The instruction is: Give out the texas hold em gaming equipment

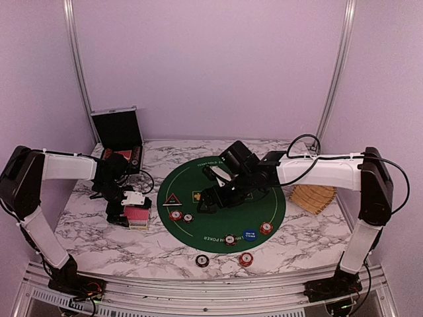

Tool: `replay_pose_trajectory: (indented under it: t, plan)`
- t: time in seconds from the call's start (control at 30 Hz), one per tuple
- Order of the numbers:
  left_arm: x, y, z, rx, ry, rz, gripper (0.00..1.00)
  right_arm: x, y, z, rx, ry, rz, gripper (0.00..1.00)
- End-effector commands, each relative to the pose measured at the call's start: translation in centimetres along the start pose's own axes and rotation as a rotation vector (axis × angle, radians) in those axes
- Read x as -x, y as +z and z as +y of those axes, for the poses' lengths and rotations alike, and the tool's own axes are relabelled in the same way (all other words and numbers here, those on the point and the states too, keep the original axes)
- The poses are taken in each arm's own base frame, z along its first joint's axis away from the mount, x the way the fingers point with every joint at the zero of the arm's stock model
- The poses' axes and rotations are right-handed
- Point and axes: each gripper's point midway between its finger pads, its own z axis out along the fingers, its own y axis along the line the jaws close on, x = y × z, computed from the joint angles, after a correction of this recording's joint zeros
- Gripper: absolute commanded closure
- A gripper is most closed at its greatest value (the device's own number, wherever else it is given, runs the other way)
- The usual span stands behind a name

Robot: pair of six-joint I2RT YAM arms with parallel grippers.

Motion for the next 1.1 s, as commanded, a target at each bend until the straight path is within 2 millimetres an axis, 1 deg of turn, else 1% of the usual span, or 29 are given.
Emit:
replay_pose_trajectory:
  t: [0.0, 0.13, 0.2, 0.27, 0.4, 0.63, 0.77, 0.83, 0.93, 1.07]
  plan:
    - [-0.2, 0.7, -1.1, -0.025, 0.029, 0.003, 0.01, 1.1, -1.3, 0.1, 0.03, 0.02, -0.048, 0.07]
    - [-0.5, 1.0, -1.2, -0.019, 0.033, 0.011, 0.01, 0.9, -1.2, -0.1, 0.031, 0.026, -0.046, 0.08]
    - [-0.3, 0.9, -1.1, -0.013, 0.03, 0.002, 0.05, 0.9, -1.2, -0.1, 0.035, 0.028, -0.047, 0.08]
    - [-0.1, 0.7, -1.0, -0.007, 0.03, -0.008, 0.09, 0.9, -1.1, -0.1, 0.04, 0.033, -0.048, 0.09]
    - [-0.1, 0.6, -0.9, -0.003, 0.027, -0.008, 0.23, 0.9, -1.0, -0.2, 0.049, 0.041, -0.047, 0.1]
    - [-0.1, 0.6, -1.0, 0.006, 0.026, -0.016, 0.39, 0.9, -0.6, 0.0, 0.071, 0.049, -0.048, 0.12]
    - [0.0, 0.5, -1.1, 0.014, 0.02, -0.022, 0.51, 1.1, -0.3, 0.1, 0.087, 0.054, -0.049, 0.13]
    - [-0.1, 0.5, -1.2, 0.017, 0.016, -0.024, 0.53, 1.2, -0.1, 0.1, 0.092, 0.055, -0.048, 0.14]
    - [-0.2, 0.5, -1.3, 0.026, 0.016, -0.021, 0.53, 1.3, 0.0, 0.2, 0.101, 0.054, -0.046, 0.14]
    - [-0.1, 0.2, -1.0, 0.052, 0.008, -0.029, 0.53, 1.4, 0.2, 0.5, 0.12, 0.059, -0.049, 0.15]
